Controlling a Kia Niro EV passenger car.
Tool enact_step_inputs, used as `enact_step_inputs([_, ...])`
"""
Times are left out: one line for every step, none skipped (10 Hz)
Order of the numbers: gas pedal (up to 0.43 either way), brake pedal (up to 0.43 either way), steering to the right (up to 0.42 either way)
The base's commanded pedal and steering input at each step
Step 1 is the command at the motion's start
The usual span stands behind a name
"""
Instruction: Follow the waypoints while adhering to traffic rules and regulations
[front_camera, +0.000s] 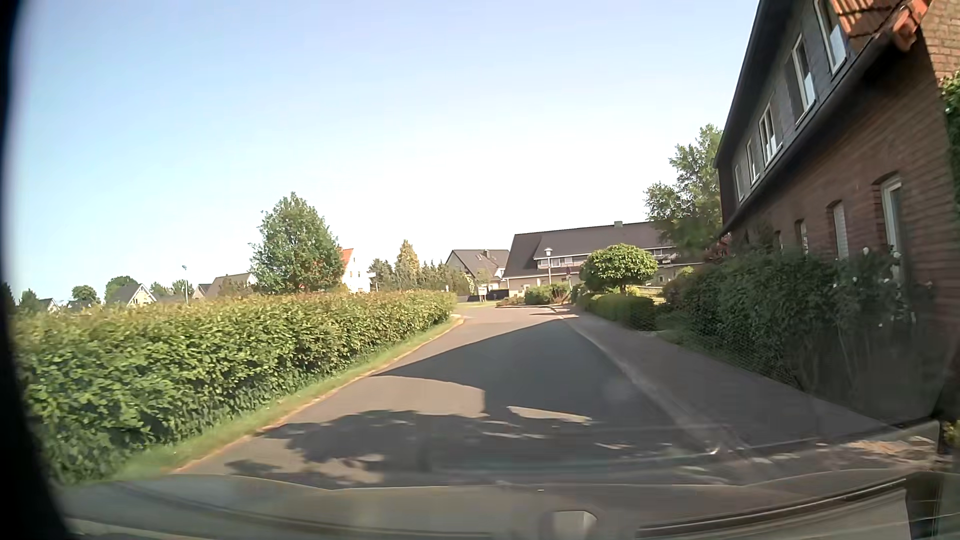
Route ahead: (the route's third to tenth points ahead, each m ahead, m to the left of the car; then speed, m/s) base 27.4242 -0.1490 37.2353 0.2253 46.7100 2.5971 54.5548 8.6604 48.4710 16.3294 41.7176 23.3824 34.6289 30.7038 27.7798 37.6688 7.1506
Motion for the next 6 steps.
enact_step_inputs([0.130, 0.006, 0.009])
enact_step_inputs([0.130, 0.006, 0.011])
enact_step_inputs([0.130, 0.006, 0.012])
enact_step_inputs([0.130, 0.006, 0.013])
enact_step_inputs([0.130, 0.006, 0.014])
enact_step_inputs([0.130, 0.006, 0.014])
